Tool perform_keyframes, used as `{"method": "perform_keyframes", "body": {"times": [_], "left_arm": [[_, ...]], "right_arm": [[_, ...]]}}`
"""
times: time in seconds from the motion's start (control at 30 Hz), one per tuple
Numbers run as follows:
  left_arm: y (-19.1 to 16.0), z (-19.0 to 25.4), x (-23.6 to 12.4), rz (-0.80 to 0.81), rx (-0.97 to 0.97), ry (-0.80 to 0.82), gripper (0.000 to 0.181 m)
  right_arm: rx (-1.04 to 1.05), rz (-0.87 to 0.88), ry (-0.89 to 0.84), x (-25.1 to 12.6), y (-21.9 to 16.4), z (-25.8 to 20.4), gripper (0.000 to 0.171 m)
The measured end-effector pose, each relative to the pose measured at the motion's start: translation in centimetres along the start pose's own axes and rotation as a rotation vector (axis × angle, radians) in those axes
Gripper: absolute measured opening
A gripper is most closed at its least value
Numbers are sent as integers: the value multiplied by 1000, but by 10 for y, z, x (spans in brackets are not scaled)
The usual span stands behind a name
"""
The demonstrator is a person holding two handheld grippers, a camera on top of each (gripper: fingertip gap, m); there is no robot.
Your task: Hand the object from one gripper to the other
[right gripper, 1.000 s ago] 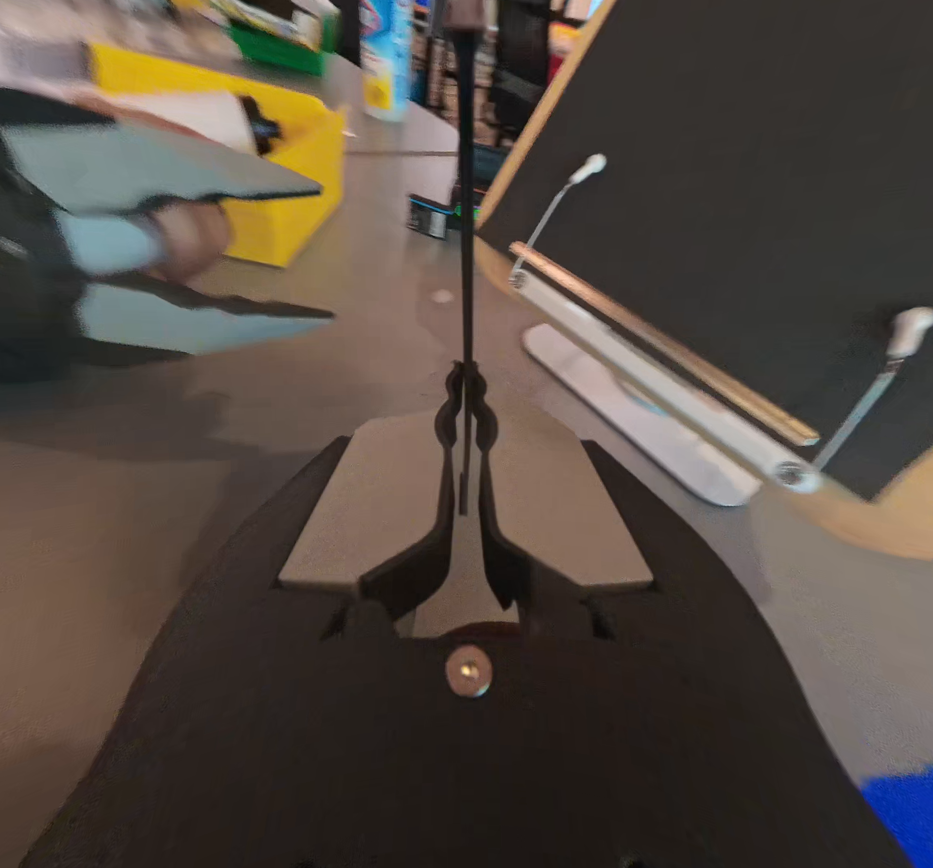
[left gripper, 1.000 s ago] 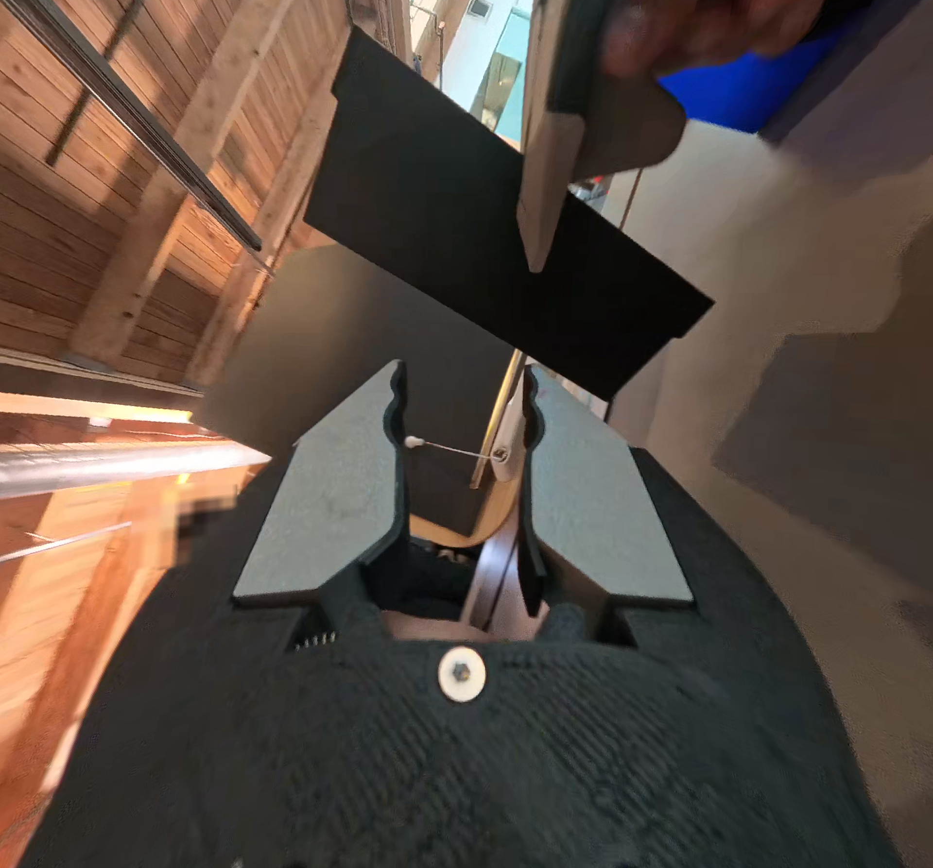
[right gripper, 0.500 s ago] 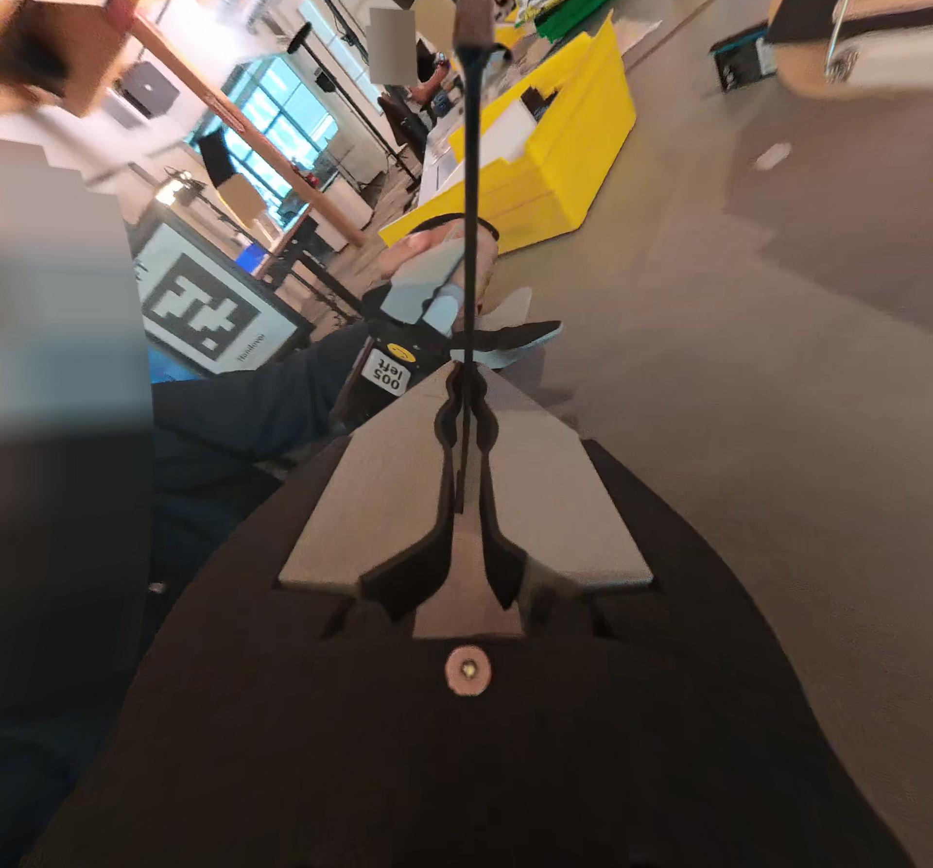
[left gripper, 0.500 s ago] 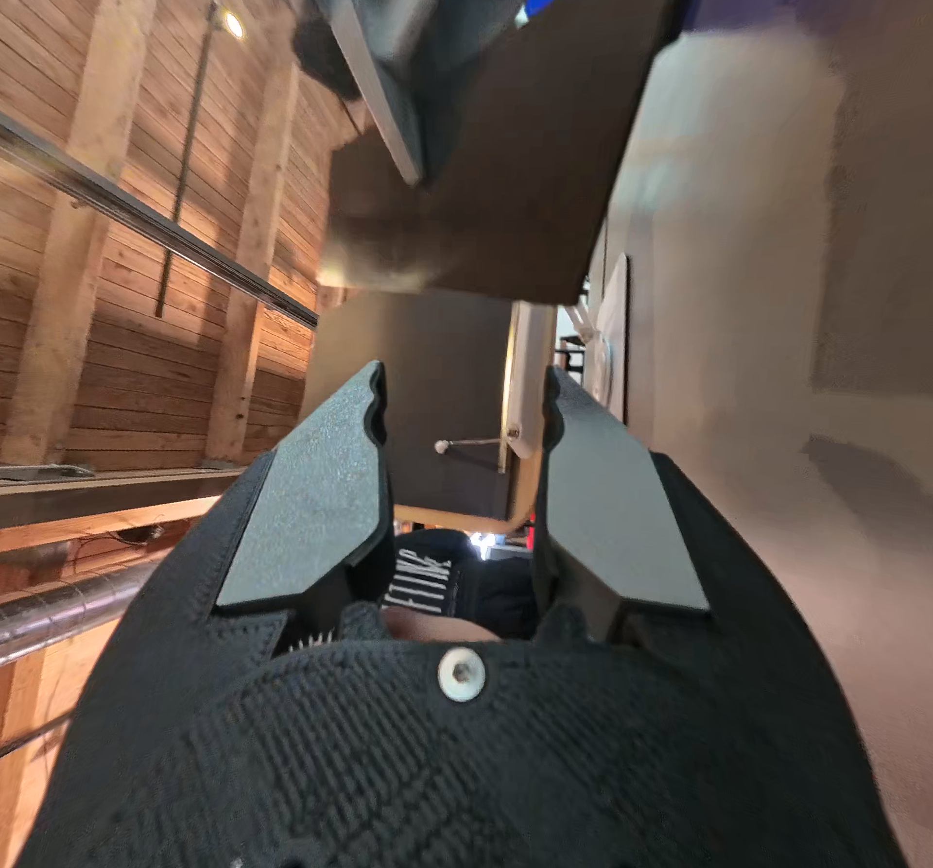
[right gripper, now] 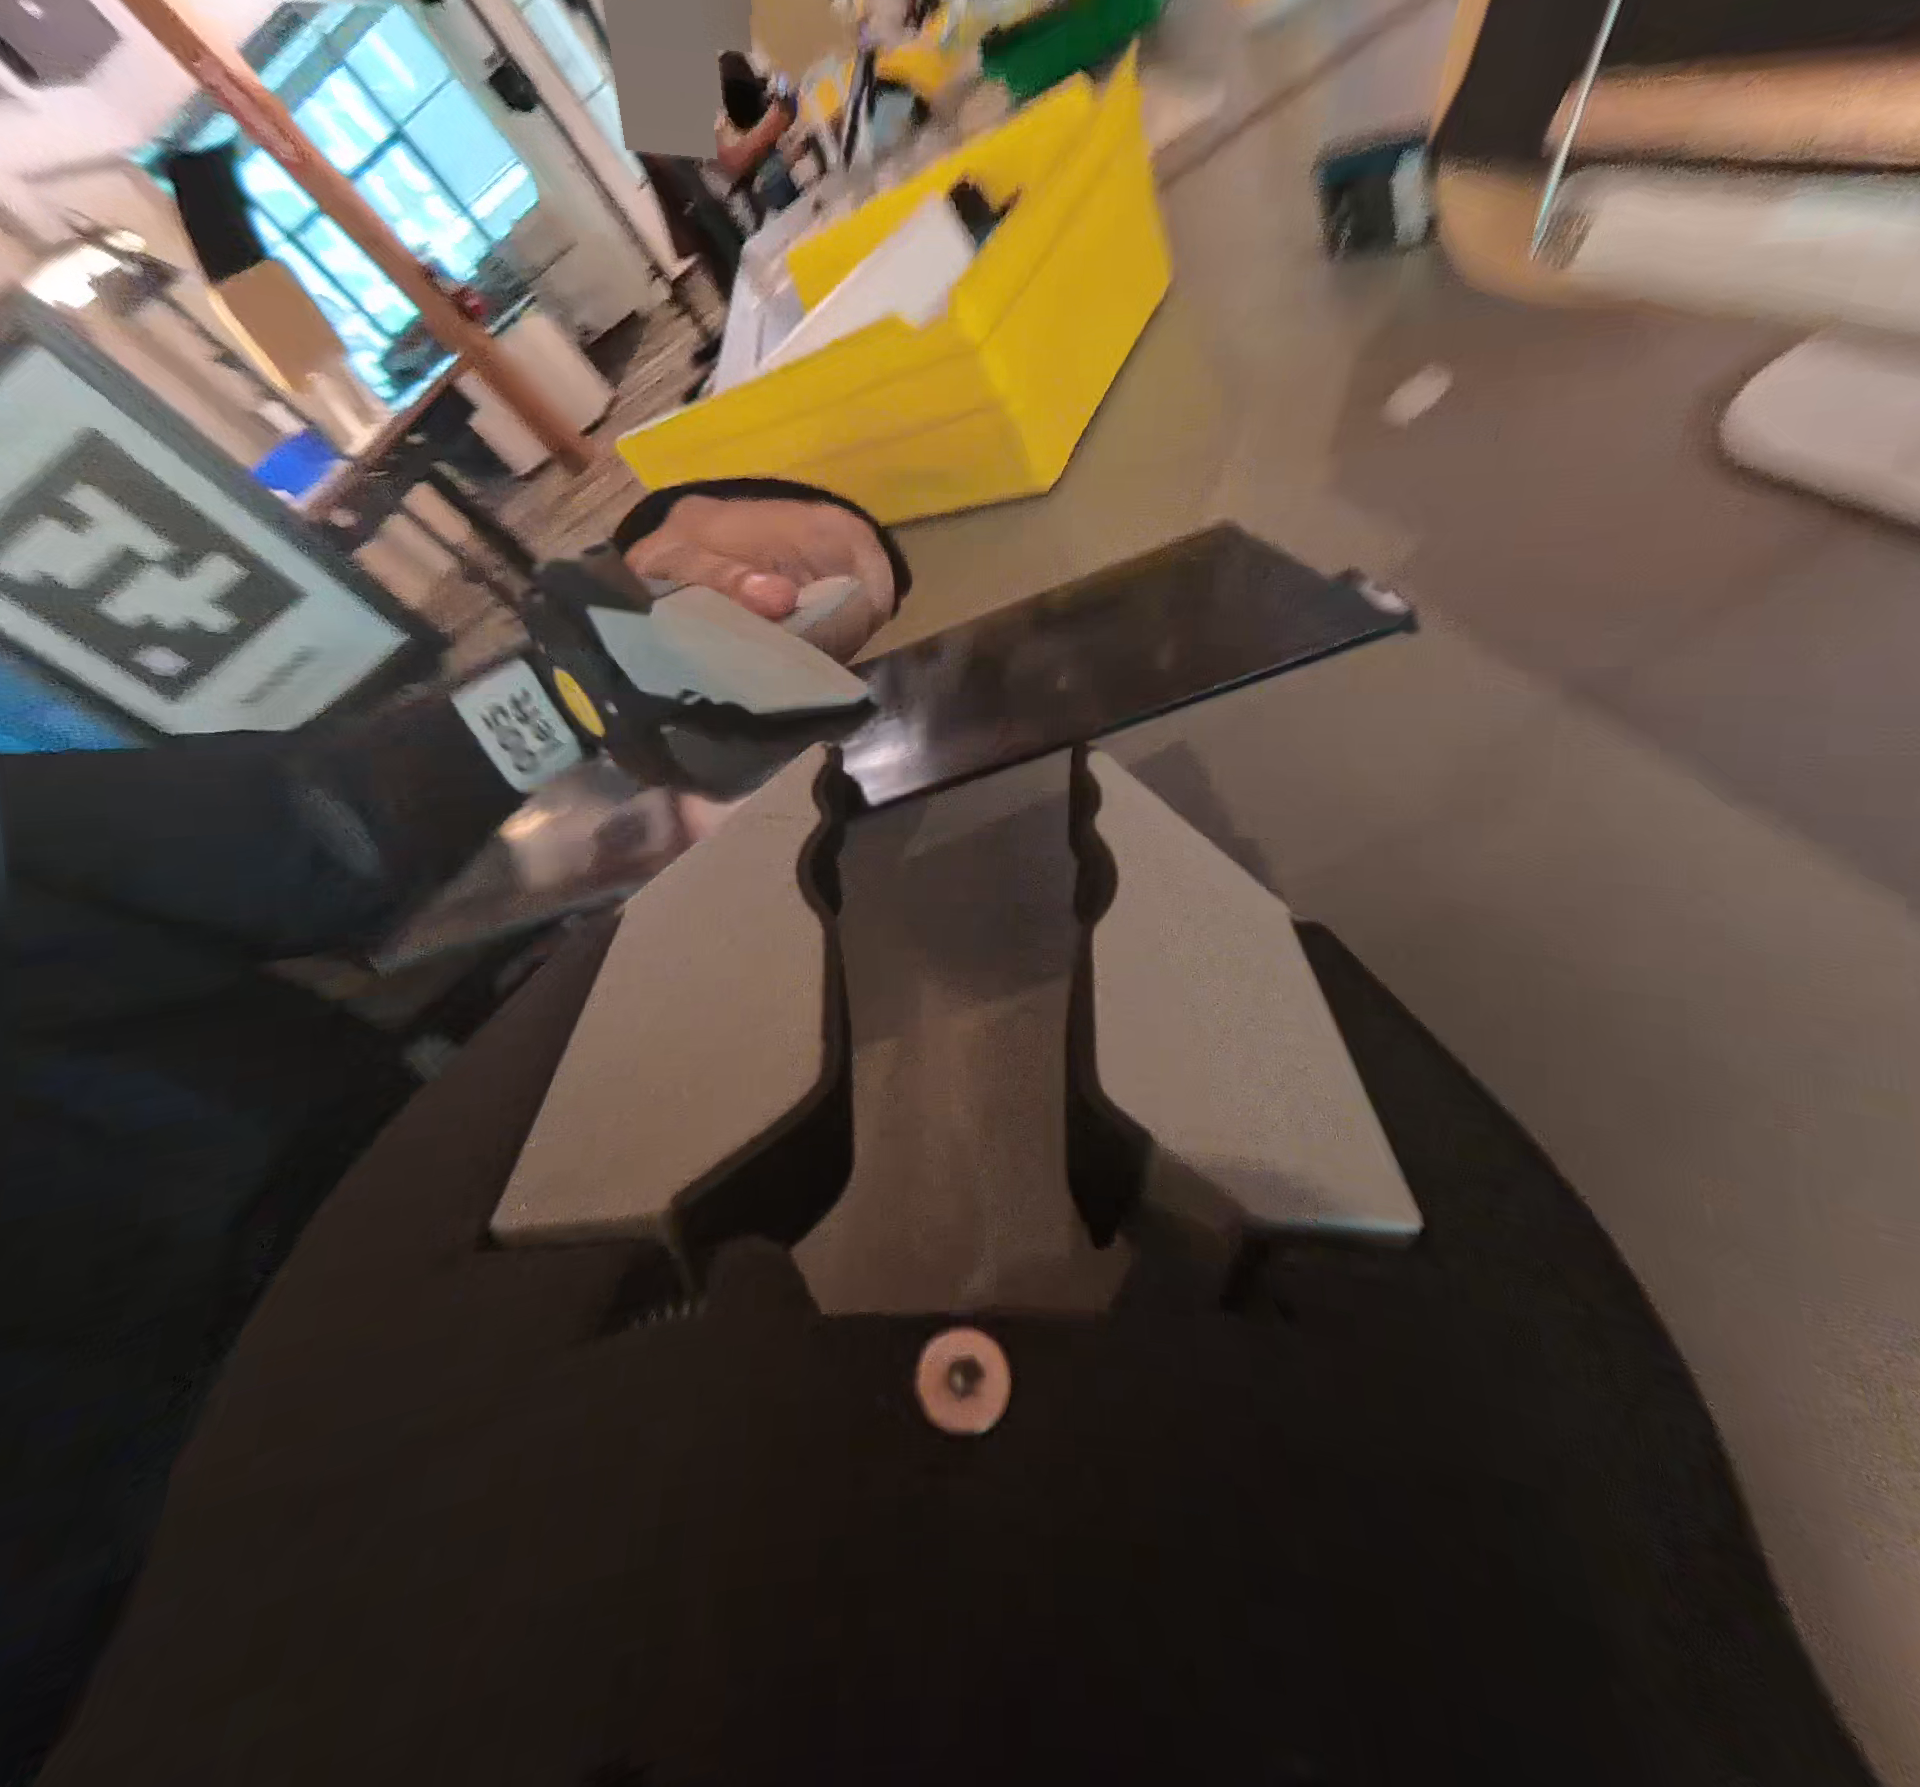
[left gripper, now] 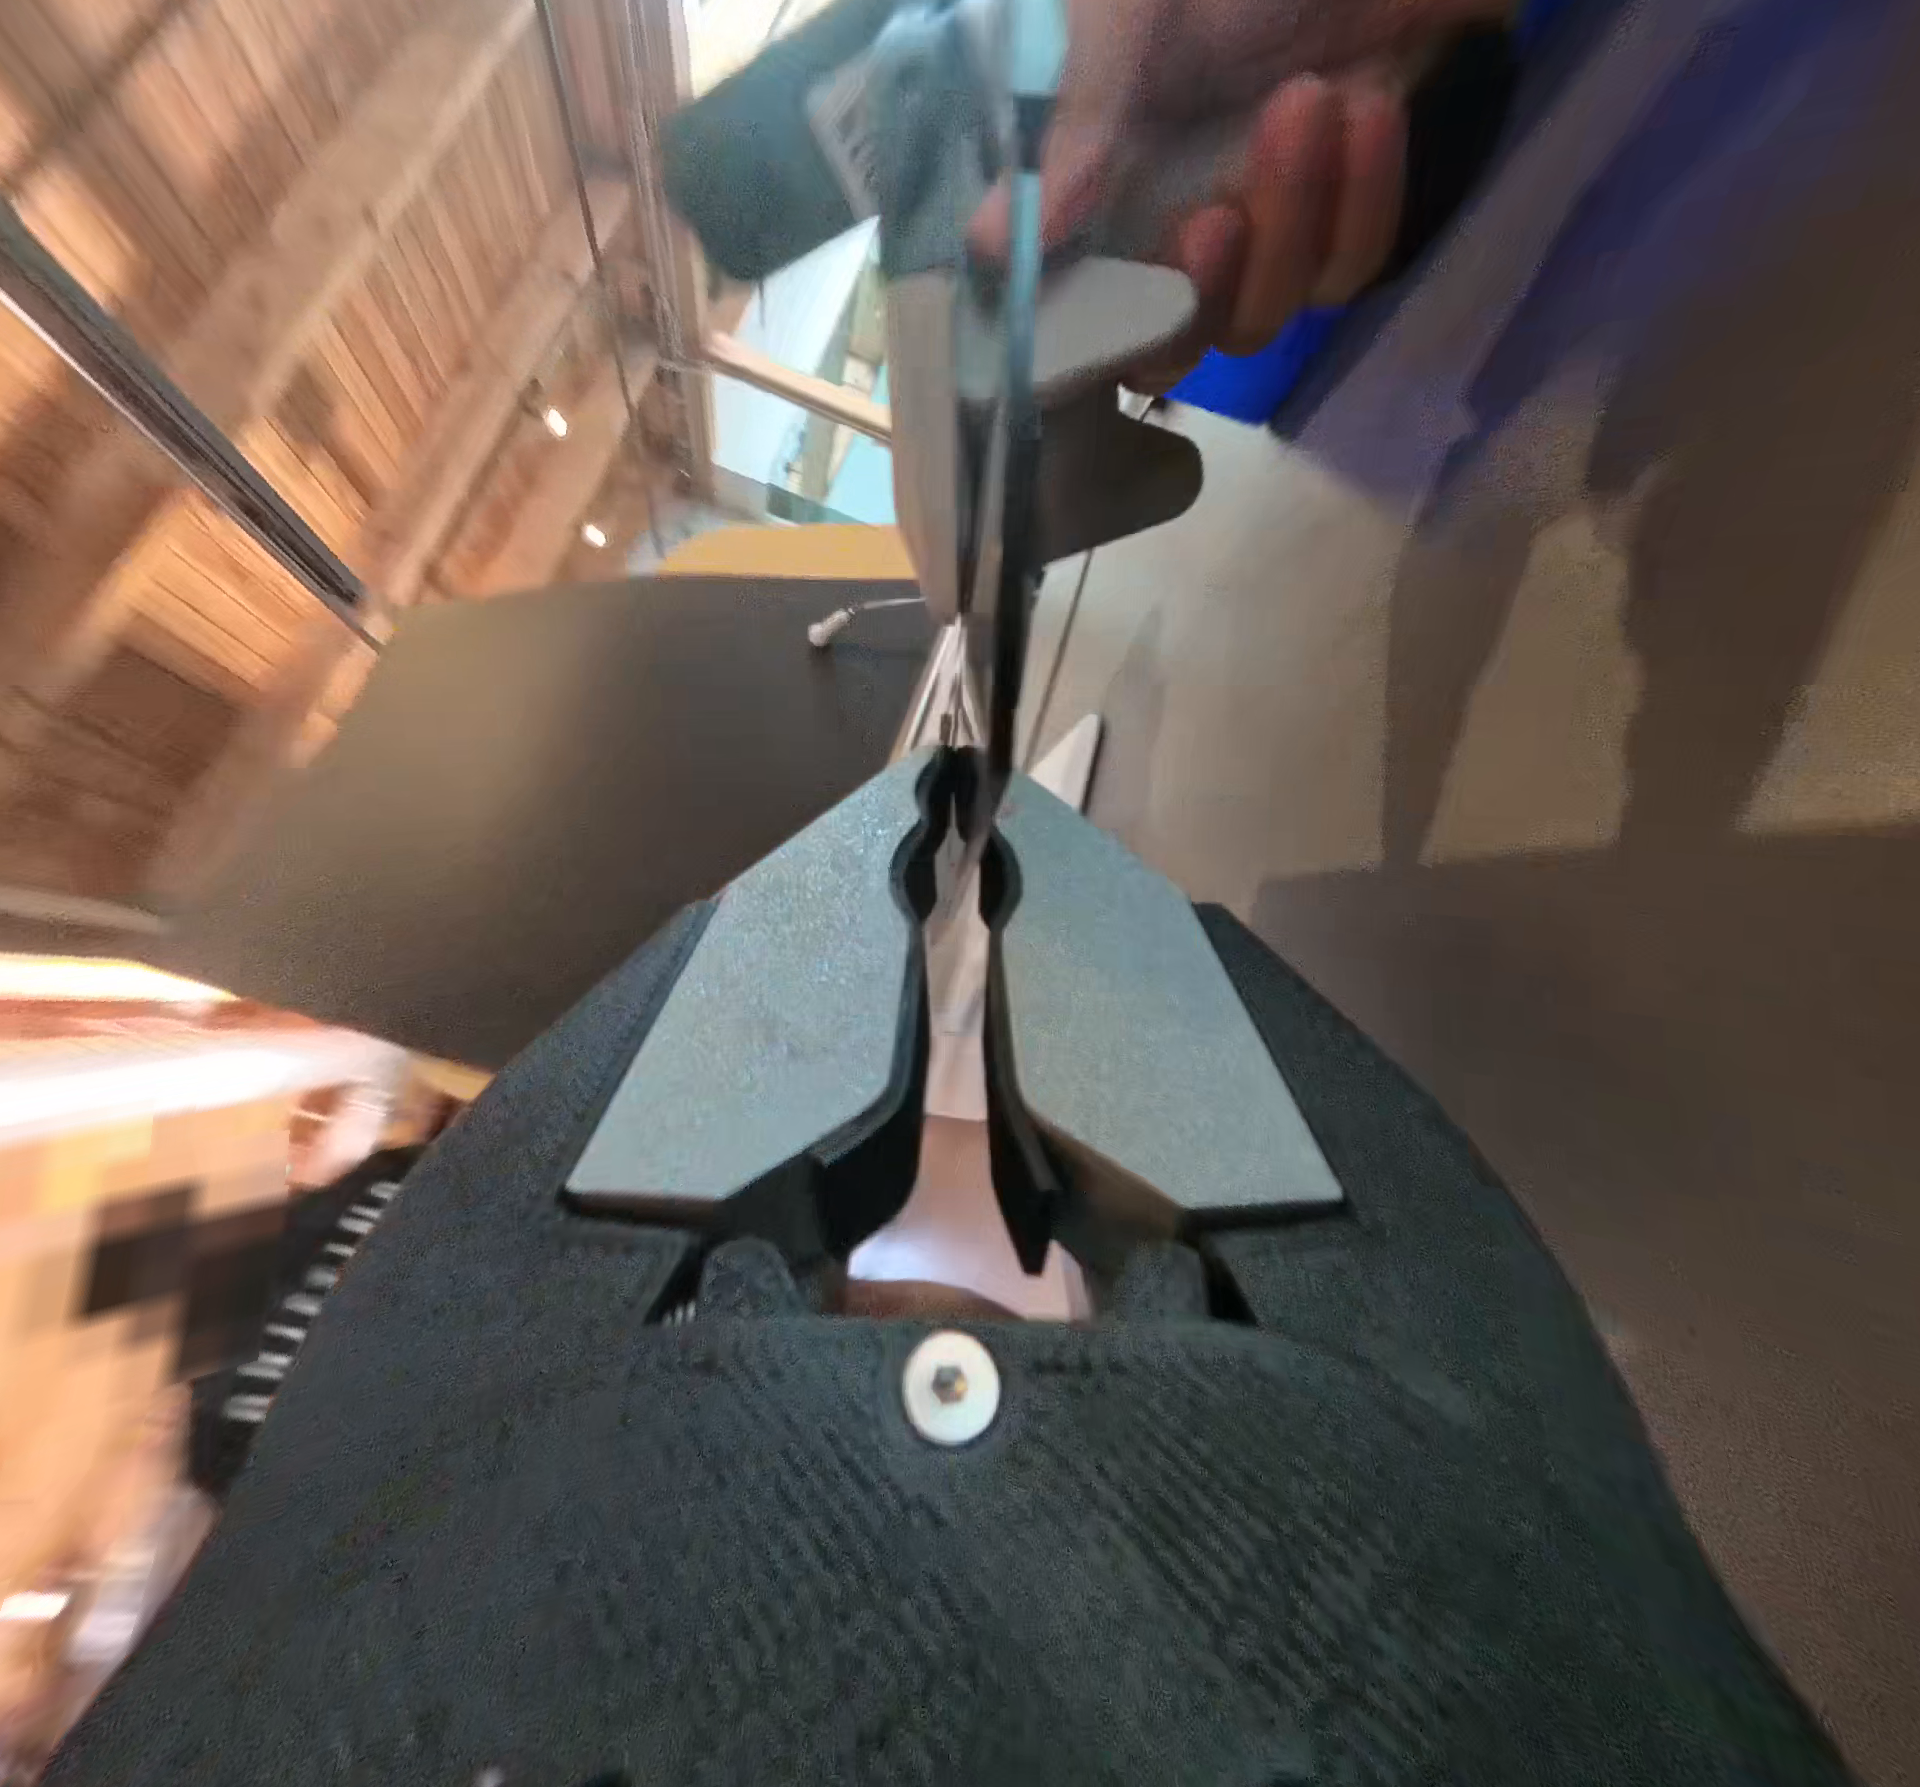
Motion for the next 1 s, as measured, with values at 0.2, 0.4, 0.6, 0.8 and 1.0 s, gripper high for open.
{"method": "perform_keyframes", "body": {"times": [0.2,0.4,0.6,0.8,1.0], "left_arm": [[-8,-22,-6,73,-415,-83,8],[-11,-25,-6,32,-208,-1,2],[-12,-23,-6,20,-182,-1,0],[-6,-28,-11,99,-418,-91,0],[10,-15,-15,180,-568,-254,0]], "right_arm": [[-231,78,-78,2,16,-12,45],[-19,166,92,-1,23,-18,59],[-72,312,59,-33,39,-9,72],[-426,206,7,-13,31,-40,75],[-687,-22,-106,20,1,-40,23]]}}
Point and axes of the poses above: each gripper's, where its closed fingertips meet, x out along the fingers, y out of its top, z = x × y across the jaws, the point moved 3 cm from there along -x, back along the fingers, and after that the axes turned 5 degrees about y, right-handed, at the moved point
